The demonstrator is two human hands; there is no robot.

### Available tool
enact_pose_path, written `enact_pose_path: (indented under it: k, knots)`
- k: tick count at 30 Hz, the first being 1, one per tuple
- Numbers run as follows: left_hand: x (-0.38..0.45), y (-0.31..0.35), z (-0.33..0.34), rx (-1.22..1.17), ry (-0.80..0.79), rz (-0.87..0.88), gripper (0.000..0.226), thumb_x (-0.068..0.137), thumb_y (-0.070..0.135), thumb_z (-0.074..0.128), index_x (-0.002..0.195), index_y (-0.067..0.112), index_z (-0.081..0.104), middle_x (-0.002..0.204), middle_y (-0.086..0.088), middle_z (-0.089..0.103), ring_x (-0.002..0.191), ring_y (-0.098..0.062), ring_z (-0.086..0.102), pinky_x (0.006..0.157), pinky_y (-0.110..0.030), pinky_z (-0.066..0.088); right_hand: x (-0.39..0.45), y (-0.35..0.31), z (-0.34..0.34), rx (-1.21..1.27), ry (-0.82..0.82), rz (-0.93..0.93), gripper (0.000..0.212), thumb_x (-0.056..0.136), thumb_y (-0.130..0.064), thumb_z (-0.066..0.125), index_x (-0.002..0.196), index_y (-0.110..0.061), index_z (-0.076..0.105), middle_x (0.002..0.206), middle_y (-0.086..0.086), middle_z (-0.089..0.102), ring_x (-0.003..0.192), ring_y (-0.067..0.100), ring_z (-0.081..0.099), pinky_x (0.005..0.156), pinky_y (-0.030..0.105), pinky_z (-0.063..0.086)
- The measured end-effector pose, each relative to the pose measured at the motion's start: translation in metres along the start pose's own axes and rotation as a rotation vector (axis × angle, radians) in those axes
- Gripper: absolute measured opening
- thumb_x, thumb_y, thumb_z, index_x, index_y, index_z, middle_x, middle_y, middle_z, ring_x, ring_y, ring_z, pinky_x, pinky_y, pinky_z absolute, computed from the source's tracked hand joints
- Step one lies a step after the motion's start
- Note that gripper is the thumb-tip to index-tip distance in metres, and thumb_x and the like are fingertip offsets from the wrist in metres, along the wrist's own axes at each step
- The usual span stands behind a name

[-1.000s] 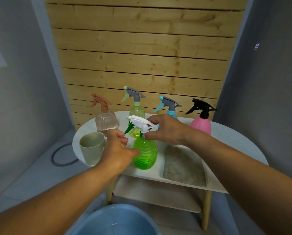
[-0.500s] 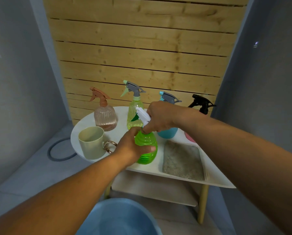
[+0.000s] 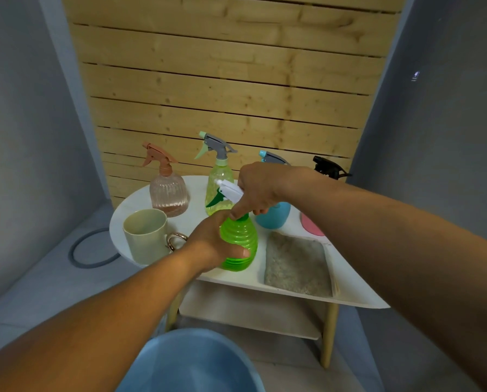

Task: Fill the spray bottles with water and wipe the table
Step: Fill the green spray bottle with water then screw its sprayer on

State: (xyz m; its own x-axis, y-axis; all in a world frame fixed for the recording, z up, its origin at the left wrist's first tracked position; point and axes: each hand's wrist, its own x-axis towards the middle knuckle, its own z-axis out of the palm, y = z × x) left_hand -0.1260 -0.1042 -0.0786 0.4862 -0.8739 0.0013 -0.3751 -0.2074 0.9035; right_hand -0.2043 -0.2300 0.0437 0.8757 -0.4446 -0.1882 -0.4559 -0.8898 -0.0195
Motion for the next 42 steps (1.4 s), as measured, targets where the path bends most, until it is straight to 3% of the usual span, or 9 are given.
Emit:
enact_pose_path:
  k: [6, 12, 19, 23, 25, 31, 35, 38, 42]
  knots:
    - [0.002, -0.006, 0.017, 0.255, 0.207, -0.063, 0.103, 0.046, 0.07, 0.087, 0.131, 0.034, 0.041, 0.118, 0.003, 0.041, 0.11, -0.017, 0.044, 0.098, -0.04, 0.047, 0.0, 0.004, 0.007, -0.02, 0.067, 0.036, 0.05, 0.076, -0.066, 0.066, 0.065, -0.018, 0.069, 0.05, -0.014, 0.067, 0.044, 0.0, 0.064, 0.048, 0.022, 0.038]
    - [0.008, 0.002, 0.005, 0.022, -0.05, 0.003, 0.069, 0.07, 0.02, 0.091, 0.125, 0.037, 0.054, 0.109, 0.011, 0.065, 0.109, -0.019, 0.062, 0.081, -0.027, 0.048, 0.0, 0.009, 0.01, -0.018, 0.088, 0.014, 0.05, 0.076, -0.066, 0.067, 0.071, -0.017, 0.071, 0.05, -0.015, 0.067, 0.043, -0.001, 0.063, 0.047, 0.021, 0.037]
    - [0.004, 0.01, 0.02, 0.308, 0.185, -0.069, 0.104, 0.043, 0.072, 0.085, 0.129, 0.03, 0.044, 0.12, 0.0, 0.045, 0.111, -0.019, 0.048, 0.097, -0.043, 0.049, -0.001, 0.007, 0.016, -0.067, 0.153, 0.065, 0.052, 0.075, -0.07, 0.06, 0.062, -0.021, 0.068, 0.046, -0.015, 0.064, 0.038, -0.003, 0.059, 0.052, 0.025, 0.038]
    - [0.005, 0.01, 0.009, 0.114, -0.089, -0.004, 0.084, 0.059, 0.033, 0.089, 0.133, 0.037, 0.05, 0.115, 0.004, 0.062, 0.11, -0.018, 0.06, 0.09, -0.03, 0.054, -0.003, 0.01, 0.016, -0.036, 0.148, 0.072, 0.052, 0.077, -0.069, 0.061, 0.059, -0.02, 0.066, 0.045, -0.013, 0.064, 0.038, 0.0, 0.06, 0.052, 0.025, 0.039]
    - [0.007, 0.007, 0.004, 0.127, -0.095, -0.012, 0.077, 0.07, 0.016, 0.09, 0.131, 0.041, 0.051, 0.11, 0.009, 0.065, 0.104, -0.016, 0.062, 0.081, -0.021, 0.051, -0.003, 0.007, 0.016, -0.069, 0.163, 0.092, 0.054, 0.076, -0.07, 0.061, 0.057, -0.02, 0.064, 0.043, -0.012, 0.062, 0.036, 0.002, 0.059, 0.052, 0.025, 0.039]
    - [0.007, 0.007, 0.022, 0.246, 0.214, -0.054, 0.093, 0.05, 0.047, 0.098, 0.127, 0.024, 0.052, 0.125, -0.002, 0.06, 0.114, -0.026, 0.061, 0.096, -0.046, 0.053, -0.005, 0.003, 0.015, -0.08, 0.171, 0.124, 0.051, 0.073, -0.07, 0.063, 0.061, -0.021, 0.061, 0.039, -0.014, 0.059, 0.035, 0.001, 0.054, 0.051, 0.025, 0.034]
    - [0.009, 0.007, 0.023, 0.157, 0.153, -0.042, 0.088, 0.054, 0.044, 0.097, 0.126, 0.024, 0.05, 0.126, -0.005, 0.058, 0.117, -0.028, 0.06, 0.099, -0.048, 0.052, -0.009, 0.015, 0.014, 0.083, 0.112, 0.089, 0.055, 0.069, -0.074, 0.072, 0.083, -0.02, 0.07, 0.06, -0.011, 0.07, 0.061, 0.007, 0.067, 0.056, 0.027, 0.043]
    - [0.01, 0.002, 0.021, 0.132, 0.059, -0.029, 0.069, 0.068, 0.031, 0.093, 0.123, 0.031, 0.051, 0.115, 0.0, 0.065, 0.109, -0.027, 0.063, 0.095, -0.044, 0.053, -0.015, 0.023, 0.015, 0.295, 0.111, 0.031, 0.052, 0.076, -0.056, 0.081, 0.098, -0.01, 0.072, 0.081, 0.001, 0.076, 0.073, 0.013, 0.068, 0.066, 0.03, 0.047]
    - [0.012, -0.004, 0.024, 0.159, 0.135, -0.063, 0.07, 0.067, 0.039, 0.093, 0.125, 0.032, 0.053, 0.106, 0.009, 0.063, 0.1, -0.021, 0.061, 0.08, -0.033, 0.045, -0.019, 0.019, 0.026, 0.323, 0.273, 0.067, 0.037, 0.076, -0.046, 0.083, 0.068, -0.014, 0.067, 0.065, 0.0, 0.073, 0.054, 0.008, 0.058, 0.051, 0.026, 0.039]
